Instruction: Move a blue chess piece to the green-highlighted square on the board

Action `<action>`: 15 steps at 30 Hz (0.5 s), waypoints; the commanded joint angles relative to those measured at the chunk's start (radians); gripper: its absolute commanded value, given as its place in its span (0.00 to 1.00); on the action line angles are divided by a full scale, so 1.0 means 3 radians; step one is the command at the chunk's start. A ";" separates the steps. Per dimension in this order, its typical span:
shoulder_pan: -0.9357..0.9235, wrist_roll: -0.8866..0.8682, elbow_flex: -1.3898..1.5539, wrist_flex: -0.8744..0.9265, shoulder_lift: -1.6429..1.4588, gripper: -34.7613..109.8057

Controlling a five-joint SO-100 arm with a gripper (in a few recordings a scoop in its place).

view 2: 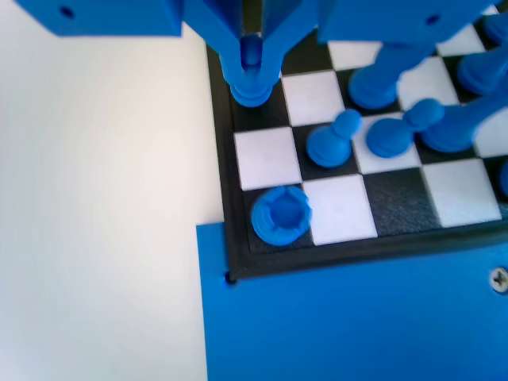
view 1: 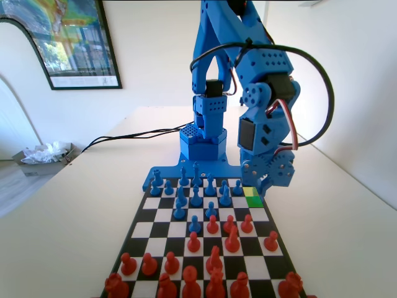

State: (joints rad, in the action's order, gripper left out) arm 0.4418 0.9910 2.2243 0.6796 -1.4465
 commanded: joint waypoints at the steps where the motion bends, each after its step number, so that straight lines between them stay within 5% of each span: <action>1: 0.0066 0.0066 0.0000 0.0051 -0.0061 0.27; 15: 0.0056 0.0061 0.0015 0.0015 -0.0118 0.32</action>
State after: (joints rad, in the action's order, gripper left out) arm 0.4418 0.9986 2.2258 0.6857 -1.4343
